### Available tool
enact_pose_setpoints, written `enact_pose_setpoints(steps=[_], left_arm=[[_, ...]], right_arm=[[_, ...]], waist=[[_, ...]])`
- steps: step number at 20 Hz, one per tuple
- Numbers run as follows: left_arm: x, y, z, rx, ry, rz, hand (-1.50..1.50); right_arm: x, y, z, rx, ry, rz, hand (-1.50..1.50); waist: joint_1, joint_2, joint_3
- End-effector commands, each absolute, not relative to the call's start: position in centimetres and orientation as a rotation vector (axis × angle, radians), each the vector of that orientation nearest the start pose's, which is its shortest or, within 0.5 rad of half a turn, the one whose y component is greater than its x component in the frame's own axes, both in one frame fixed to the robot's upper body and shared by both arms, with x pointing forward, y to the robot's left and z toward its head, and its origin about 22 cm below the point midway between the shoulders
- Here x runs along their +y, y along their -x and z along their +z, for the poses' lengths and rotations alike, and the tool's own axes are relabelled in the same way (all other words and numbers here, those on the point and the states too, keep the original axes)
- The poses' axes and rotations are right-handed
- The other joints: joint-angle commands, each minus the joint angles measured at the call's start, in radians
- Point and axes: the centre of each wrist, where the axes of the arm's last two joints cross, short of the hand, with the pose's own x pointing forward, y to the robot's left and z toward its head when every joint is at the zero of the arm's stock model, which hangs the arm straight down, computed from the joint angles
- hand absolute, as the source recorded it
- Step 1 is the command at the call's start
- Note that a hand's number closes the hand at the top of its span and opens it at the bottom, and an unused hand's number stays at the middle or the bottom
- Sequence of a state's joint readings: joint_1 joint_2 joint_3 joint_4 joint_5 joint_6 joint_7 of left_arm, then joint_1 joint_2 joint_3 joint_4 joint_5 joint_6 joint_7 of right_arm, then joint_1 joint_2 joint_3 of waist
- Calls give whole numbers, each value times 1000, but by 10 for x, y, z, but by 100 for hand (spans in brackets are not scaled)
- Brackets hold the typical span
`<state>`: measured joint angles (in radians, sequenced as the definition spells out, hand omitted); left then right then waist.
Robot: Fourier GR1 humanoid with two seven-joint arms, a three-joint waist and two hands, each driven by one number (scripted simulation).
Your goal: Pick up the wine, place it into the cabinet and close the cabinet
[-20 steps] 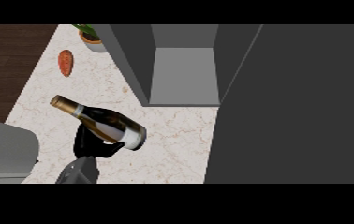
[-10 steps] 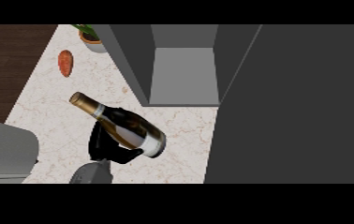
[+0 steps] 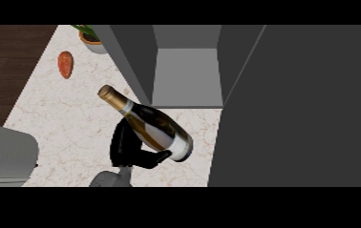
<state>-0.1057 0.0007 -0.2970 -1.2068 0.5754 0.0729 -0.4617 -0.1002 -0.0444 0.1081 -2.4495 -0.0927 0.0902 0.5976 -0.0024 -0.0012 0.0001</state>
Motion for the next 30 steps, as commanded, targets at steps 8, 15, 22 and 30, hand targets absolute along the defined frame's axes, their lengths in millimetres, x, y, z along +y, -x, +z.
enact_pose_setpoints(steps=[8, 15, 22, 30], left_arm=[[103, -245, -63, -1553, 377, 397, 150], [110, -263, -88, -1587, 387, 395, 150], [94, -294, -73, -1628, 364, 392, 150], [84, -333, -45, -1600, 339, 402, 150]], right_arm=[[-216, -139, 194, -1935, -243, 260, -150], [-219, -168, 191, -1920, -248, 262, -150], [-211, -157, 203, -1928, -269, 240, -150], [-200, -160, 212, -1936, -279, 247, -150]], waist=[[-7, 1, 0], [-5, 2, 0], [-12, 3, -1], [-19, 6, -2]])
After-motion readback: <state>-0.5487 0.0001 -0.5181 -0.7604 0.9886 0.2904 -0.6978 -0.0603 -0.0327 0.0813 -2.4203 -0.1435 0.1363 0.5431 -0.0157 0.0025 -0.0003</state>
